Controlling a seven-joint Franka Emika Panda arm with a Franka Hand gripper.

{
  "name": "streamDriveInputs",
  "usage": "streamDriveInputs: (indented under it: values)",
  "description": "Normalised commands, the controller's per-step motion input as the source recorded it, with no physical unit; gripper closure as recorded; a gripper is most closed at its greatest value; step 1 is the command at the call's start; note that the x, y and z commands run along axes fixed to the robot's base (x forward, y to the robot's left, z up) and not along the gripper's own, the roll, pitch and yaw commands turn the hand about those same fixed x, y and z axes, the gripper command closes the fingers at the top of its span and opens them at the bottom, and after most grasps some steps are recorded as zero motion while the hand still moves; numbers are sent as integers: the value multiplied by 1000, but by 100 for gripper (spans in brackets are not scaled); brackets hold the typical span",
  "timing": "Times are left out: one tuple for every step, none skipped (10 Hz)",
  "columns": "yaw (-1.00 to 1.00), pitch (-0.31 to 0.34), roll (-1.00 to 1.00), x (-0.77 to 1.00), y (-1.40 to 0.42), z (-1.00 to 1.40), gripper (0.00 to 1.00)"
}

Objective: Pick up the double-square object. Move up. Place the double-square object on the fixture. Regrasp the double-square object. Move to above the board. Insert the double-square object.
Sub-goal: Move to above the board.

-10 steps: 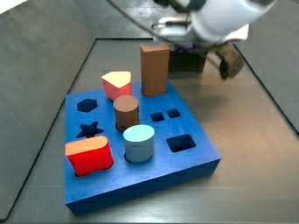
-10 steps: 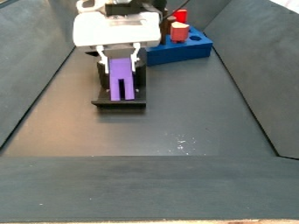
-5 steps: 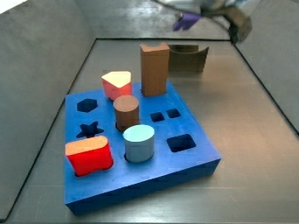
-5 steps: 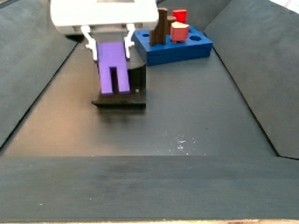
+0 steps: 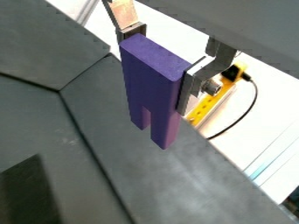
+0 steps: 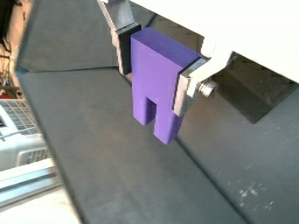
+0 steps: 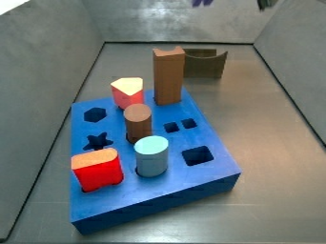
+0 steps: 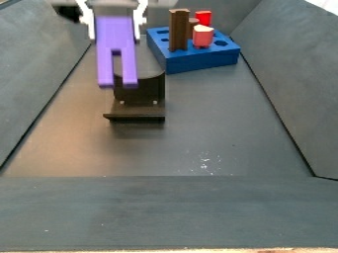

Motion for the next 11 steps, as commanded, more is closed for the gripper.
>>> streamDriveInputs:
  values:
    - [-182, -45, -106, -65, 132, 644, 100]
    - [-168, -14, -108, -56, 88, 452, 100]
    - [-143, 23, -114, -53, 58, 192, 100]
    - [-228, -12, -1000, -424, -1000, 252, 100]
    - [-222, -7, -1000, -423, -1000, 253, 100]
    - [-225, -11, -1000, -446, -1000, 268, 100]
    - [-229, -6, -1000, -451, -1000, 259, 100]
    - [-233, 11, -1000, -451, -1000, 262, 100]
    - [-230, 33, -1000, -449, -1000, 264, 100]
    - [-228, 43, -1000, -458, -1000, 264, 100]
    - [-224, 49, -1000, -467, -1000, 266, 100]
